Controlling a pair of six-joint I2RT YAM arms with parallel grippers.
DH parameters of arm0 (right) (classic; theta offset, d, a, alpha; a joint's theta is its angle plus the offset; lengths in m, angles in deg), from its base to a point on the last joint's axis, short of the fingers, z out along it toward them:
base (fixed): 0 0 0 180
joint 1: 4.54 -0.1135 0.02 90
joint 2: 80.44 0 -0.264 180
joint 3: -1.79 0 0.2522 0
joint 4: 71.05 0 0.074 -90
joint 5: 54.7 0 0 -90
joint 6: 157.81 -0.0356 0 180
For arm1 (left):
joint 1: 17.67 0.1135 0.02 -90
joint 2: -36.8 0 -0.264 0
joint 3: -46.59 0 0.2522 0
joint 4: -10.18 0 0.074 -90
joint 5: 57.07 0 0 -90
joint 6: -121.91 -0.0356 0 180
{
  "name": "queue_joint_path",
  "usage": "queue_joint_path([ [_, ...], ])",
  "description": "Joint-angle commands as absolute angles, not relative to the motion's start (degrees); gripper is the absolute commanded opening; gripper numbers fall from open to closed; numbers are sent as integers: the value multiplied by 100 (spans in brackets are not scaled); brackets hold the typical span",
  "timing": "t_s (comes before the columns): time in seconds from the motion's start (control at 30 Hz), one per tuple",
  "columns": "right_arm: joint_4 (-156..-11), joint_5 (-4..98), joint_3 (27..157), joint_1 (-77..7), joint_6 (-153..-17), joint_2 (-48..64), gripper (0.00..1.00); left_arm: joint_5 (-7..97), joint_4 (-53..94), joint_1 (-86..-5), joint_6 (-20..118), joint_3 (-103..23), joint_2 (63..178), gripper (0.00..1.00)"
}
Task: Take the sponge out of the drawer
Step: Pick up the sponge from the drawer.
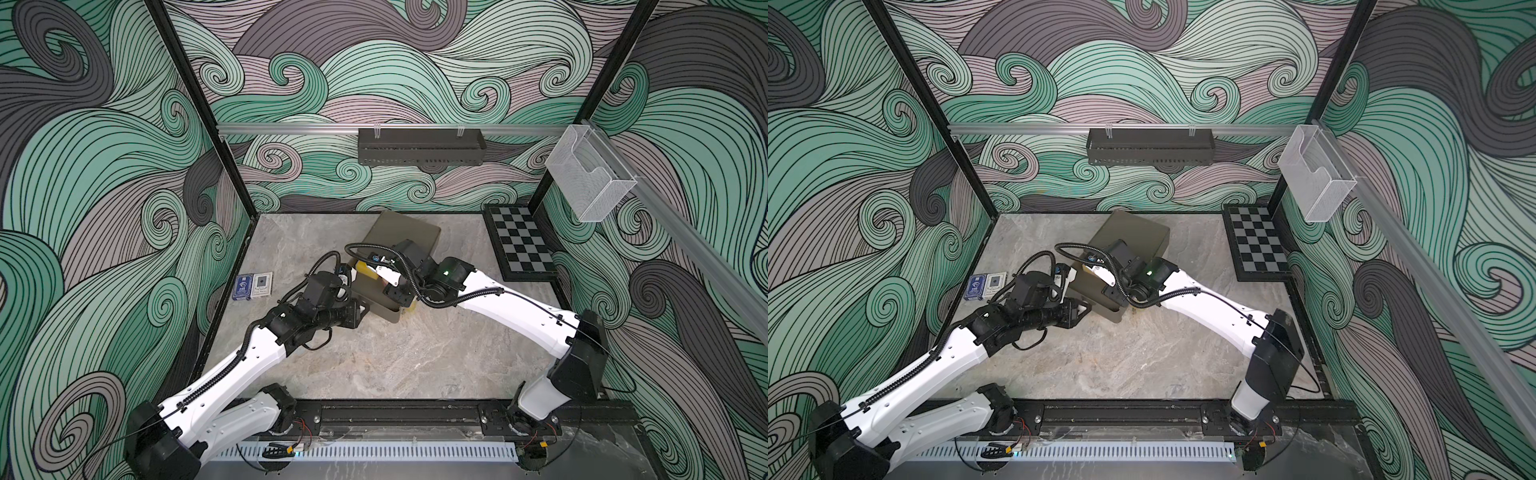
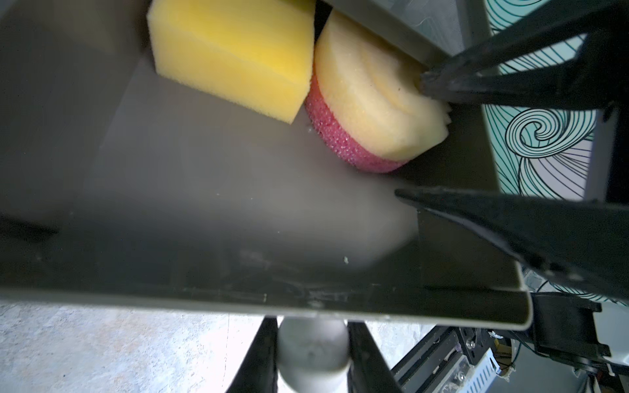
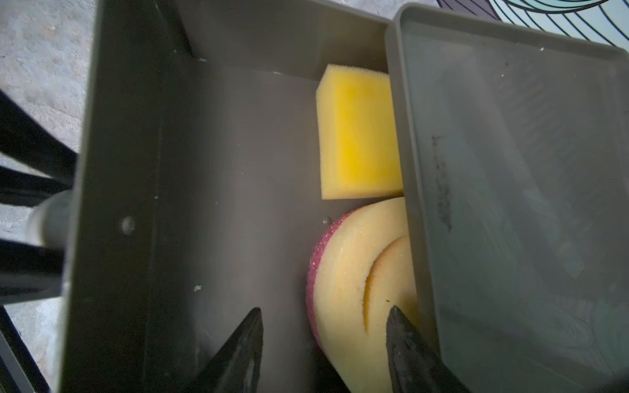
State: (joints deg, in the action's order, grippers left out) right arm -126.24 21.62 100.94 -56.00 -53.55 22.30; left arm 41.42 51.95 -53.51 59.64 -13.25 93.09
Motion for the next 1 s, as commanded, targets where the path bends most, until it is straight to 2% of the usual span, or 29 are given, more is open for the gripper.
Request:
queue_joint_path([
  [0.0, -12396, 2117, 10171, -5627, -5320, 2403, 57, 4199, 5035, -5378, 6023, -1652, 9300, 10],
  [0.1, -12356, 2048, 10186, -5600, -5334, 2518, 55, 4216, 5062, -5375, 6024, -1653, 9263, 10],
  [0.23, -12276, 1997, 10204, -5569, -5390, 2617, 43, 4185, 5104, -5378, 6000, -1609, 9193, 11],
  [0.33, -12226, 1967, 10227, -5548, -5411, 2643, 30, 4177, 5091, -5379, 6015, -1550, 9139, 11],
  [0.5, -12225, 1984, 10244, -5517, -5473, 2602, 0, 4154, 5032, -5380, 6039, -1413, 9104, 11],
  [0.73, -12286, 2529, 10100, -5517, -5565, 2017, 0, 4113, 4866, -5380, 6049, -1197, 9185, 11],
  [0.97, -12484, 4454, 9877, -5493, -5873, 1020, 0, 4119, 4718, -5380, 6109, -1022, 9338, 11],
])
